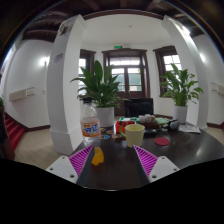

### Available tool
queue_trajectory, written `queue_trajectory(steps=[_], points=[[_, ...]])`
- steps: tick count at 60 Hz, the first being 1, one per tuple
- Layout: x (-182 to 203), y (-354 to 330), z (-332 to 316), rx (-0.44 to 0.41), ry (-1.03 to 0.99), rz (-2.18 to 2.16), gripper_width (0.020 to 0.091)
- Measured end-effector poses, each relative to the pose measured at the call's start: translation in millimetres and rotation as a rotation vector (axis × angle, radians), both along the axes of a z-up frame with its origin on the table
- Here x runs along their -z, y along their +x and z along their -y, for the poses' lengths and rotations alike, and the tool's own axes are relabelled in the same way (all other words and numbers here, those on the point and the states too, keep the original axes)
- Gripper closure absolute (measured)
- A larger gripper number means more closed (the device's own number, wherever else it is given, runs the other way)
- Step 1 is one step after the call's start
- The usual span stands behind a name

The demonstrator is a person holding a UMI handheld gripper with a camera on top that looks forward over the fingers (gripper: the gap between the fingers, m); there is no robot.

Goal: Pour water

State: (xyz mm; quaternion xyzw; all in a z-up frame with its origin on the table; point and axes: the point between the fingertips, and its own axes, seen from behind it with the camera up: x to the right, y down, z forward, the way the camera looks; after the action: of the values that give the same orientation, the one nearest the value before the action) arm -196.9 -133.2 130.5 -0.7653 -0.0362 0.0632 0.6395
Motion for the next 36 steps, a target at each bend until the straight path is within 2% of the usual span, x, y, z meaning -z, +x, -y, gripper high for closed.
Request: queue_trajectory(steps=[13, 36], points=[[-29, -30, -9, -0.034, 0.008, -0.072, 0.0349], [-64, -48, -87, 0.016, 0.029, -0.091, 0.0348]])
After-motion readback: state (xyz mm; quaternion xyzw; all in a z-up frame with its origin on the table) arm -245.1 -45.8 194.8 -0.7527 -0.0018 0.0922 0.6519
